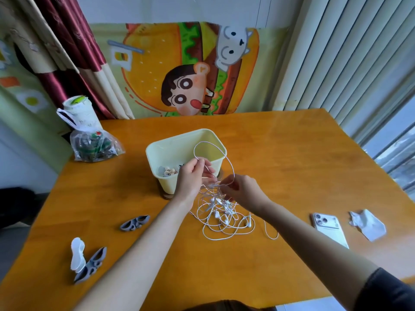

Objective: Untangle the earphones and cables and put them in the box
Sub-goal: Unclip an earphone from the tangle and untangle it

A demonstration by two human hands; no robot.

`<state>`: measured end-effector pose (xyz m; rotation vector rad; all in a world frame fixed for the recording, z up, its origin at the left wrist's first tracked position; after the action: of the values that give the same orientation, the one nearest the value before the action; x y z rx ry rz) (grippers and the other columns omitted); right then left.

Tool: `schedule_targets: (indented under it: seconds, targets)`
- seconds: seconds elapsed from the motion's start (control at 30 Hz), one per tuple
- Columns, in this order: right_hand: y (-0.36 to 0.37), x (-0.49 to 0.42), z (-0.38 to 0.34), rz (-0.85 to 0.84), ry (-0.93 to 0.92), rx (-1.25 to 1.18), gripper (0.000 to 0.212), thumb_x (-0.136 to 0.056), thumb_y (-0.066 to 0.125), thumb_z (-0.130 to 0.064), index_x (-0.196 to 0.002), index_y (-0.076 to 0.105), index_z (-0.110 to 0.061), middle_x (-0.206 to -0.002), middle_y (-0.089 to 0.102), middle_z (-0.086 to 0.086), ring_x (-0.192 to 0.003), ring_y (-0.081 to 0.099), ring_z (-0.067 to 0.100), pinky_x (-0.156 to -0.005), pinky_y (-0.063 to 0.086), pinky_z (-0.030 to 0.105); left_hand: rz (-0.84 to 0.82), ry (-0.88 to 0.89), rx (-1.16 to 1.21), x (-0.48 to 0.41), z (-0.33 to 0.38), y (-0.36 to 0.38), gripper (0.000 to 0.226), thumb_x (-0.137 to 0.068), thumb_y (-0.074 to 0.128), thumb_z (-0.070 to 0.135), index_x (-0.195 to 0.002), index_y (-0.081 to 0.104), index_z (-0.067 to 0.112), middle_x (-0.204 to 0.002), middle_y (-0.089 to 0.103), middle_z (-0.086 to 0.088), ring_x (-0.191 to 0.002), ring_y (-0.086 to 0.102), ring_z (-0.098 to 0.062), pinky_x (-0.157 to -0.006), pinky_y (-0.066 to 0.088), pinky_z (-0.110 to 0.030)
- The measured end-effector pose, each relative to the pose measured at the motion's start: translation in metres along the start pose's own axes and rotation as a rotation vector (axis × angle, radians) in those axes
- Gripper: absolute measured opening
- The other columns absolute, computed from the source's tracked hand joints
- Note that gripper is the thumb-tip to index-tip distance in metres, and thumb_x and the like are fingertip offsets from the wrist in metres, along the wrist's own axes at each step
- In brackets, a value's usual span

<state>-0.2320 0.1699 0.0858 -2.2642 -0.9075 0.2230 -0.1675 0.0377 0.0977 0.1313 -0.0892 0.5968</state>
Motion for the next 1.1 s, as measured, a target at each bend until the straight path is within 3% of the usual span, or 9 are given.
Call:
schedule_targets:
  seconds: [0.13,0.27,0.47,0.7,0.8,0.87,0.93,1.03,1.1]
  targets:
    - [-0.002,-0.001,-0.002,-0.001,0.016,0.001,0.010,-0.092,0.058,-0.013,-0.084,0.063,-0.010,-0.065,0.064,-0.007,-0.050,0.058,-0.005,-0.056,0.048,0.012,0.097,0.004,-0.055,-0.001,-0.002,-0.012,0.032,-0.103,0.036,0.013,-0.077,0.055,0.013,-0.064,0.052,-0.005,-0.063,0.058,-0.016,-0.068,0.054,-0.028]
    - [-0.007,-0.005,-0.002,0.039,0.064,-0.013,0.018,-0.093,0.055,-0.015,-0.078,0.064,-0.008,-0.070,0.069,0.005,-0.066,0.067,0.020,-0.071,0.057,0.037,0.085,-0.054,0.004,0.002,-0.011,-0.015,0.030,-0.103,0.038,0.016,-0.080,0.058,0.014,-0.057,0.044,0.002,-0.060,0.056,-0.013,-0.068,0.055,-0.030]
    - [-0.001,-0.004,-0.009,0.120,0.101,-0.121,0.023,-0.092,0.055,-0.020,-0.070,0.060,-0.016,-0.076,0.071,0.008,-0.075,0.067,0.027,-0.075,0.055,0.045,0.112,-0.080,-0.064,0.001,-0.022,-0.020,0.032,-0.103,0.039,0.017,-0.080,0.061,0.021,-0.050,0.041,0.005,-0.054,0.045,-0.011,-0.073,0.045,-0.037]
    - [-0.004,-0.005,-0.019,0.280,0.105,-0.442,0.015,-0.095,0.053,-0.013,-0.081,0.059,-0.011,-0.078,0.068,0.004,-0.071,0.063,0.016,-0.069,0.053,0.027,0.086,-0.255,-0.051,0.002,-0.047,-0.028,0.034,-0.103,0.033,0.007,-0.082,0.059,0.010,-0.062,0.045,-0.004,-0.049,0.050,-0.014,-0.059,0.043,-0.027]
    - [-0.006,-0.004,-0.023,0.291,0.046,-0.311,0.013,-0.096,0.050,-0.017,-0.086,0.057,-0.012,-0.074,0.064,-0.001,-0.067,0.058,0.009,-0.063,0.046,0.018,0.097,-0.412,0.071,0.005,-0.059,-0.031,0.026,-0.100,0.033,0.001,-0.084,0.053,0.004,-0.051,0.055,-0.005,-0.039,0.051,-0.013,-0.054,0.042,-0.029]
    - [-0.009,-0.003,-0.025,0.282,0.020,-0.230,0.012,-0.097,0.047,-0.018,-0.090,0.054,-0.012,-0.073,0.059,-0.004,-0.068,0.055,0.013,-0.061,0.042,0.022,0.072,-0.451,-0.001,0.007,-0.061,-0.034,0.017,-0.099,0.040,0.006,-0.085,0.050,0.008,-0.057,0.059,-0.004,-0.049,0.054,-0.015,-0.057,0.043,-0.029]
    - [-0.012,-0.004,-0.028,0.216,-0.031,-0.091,0.008,-0.097,0.047,-0.017,-0.090,0.052,-0.014,-0.072,0.055,-0.007,-0.068,0.052,0.015,-0.058,0.037,0.021,0.047,-0.405,-0.195,0.008,-0.055,-0.035,0.010,-0.095,0.055,0.019,-0.091,0.047,0.014,-0.079,0.058,-0.003,-0.066,0.053,-0.014,-0.061,0.041,-0.027]
    - [-0.012,-0.006,-0.031,0.126,-0.092,0.080,0.009,-0.095,0.050,-0.015,-0.090,0.056,-0.011,-0.069,0.052,-0.009,-0.063,0.048,0.015,-0.052,0.035,0.014,0.024,-0.174,-0.406,0.007,-0.037,-0.029,0.042,-0.080,0.074,0.033,-0.108,0.046,0.017,-0.097,0.054,0.003,-0.084,0.052,-0.008,-0.070,0.042,-0.024]
    - [-0.010,-0.006,-0.031,0.123,-0.108,0.127,0.011,-0.093,0.052,-0.014,-0.091,0.060,-0.006,-0.071,0.054,-0.003,-0.065,0.046,0.018,-0.053,0.033,0.019,-0.076,-0.049,-0.494,0.006,-0.027,-0.021,0.044,-0.078,0.077,0.033,-0.111,0.050,0.023,-0.103,0.056,0.007,-0.091,0.054,-0.007,-0.080,0.045,-0.027]
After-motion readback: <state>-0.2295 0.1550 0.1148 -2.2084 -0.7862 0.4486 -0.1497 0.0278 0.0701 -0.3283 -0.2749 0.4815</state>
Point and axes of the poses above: each hand's wrist, its own x-axis away from the middle knuckle, its own y-axis out of the palm, z = x × y, the point moved 3 cm from there along -x, towards the middle knuckle
